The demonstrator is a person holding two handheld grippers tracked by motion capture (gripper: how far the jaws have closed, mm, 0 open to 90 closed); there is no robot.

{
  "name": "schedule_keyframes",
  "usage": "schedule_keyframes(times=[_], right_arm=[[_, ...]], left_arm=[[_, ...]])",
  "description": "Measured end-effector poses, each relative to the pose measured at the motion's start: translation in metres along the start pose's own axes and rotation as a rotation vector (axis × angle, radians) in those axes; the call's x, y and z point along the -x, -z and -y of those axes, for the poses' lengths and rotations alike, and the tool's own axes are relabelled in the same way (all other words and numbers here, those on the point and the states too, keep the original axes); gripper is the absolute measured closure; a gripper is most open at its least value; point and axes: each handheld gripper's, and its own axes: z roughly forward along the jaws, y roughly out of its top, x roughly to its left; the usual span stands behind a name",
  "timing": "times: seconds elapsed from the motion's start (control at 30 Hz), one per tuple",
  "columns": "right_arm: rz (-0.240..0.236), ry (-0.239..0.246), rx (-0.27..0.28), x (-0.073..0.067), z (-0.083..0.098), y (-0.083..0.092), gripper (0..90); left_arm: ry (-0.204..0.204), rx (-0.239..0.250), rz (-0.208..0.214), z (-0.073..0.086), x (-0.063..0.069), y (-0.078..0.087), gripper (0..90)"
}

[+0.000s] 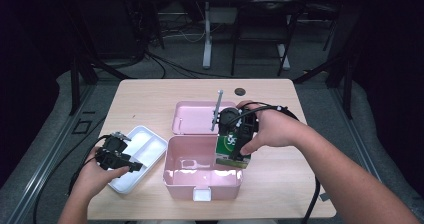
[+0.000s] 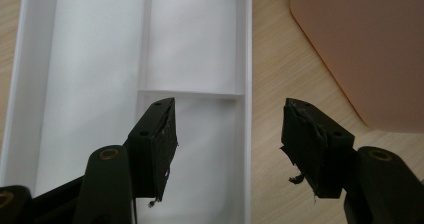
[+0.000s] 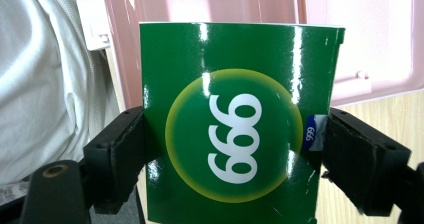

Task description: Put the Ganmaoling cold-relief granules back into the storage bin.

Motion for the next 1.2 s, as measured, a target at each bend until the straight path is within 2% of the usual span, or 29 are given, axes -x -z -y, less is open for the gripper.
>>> schedule_keyframes(times=[0.37,0.63,0.77,1.0,1.13,1.2], right_arm=[[-0.005,0.071,-0.005,-0.008,-0.018,-0.006,16.5],[-0.009,0.125,-0.011,-0.012,-0.023,-0.013,16.4],[-0.003,0.164,-0.047,-0.014,-0.022,-0.024,16.4],[0.012,0.179,-0.082,-0.012,-0.022,-0.038,16.3],[-0.016,0.153,-0.053,-0.010,-0.020,-0.046,16.3],[-0.029,0.158,-0.056,-0.010,-0.018,-0.051,16.3]], left_arm=[[0.003,0.007,-0.002,0.000,-0.001,0.001,39.1],[0.002,0.007,-0.002,0.000,-0.001,0.001,39.1],[-0.003,0.005,-0.002,0.000,0.000,0.001,39.1],[-0.002,0.003,-0.001,0.000,0.000,0.001,39.1],[0.000,0.005,0.000,0.000,0.000,0.000,39.1],[-0.002,0.000,0.000,0.000,0.000,0.000,39.1]])
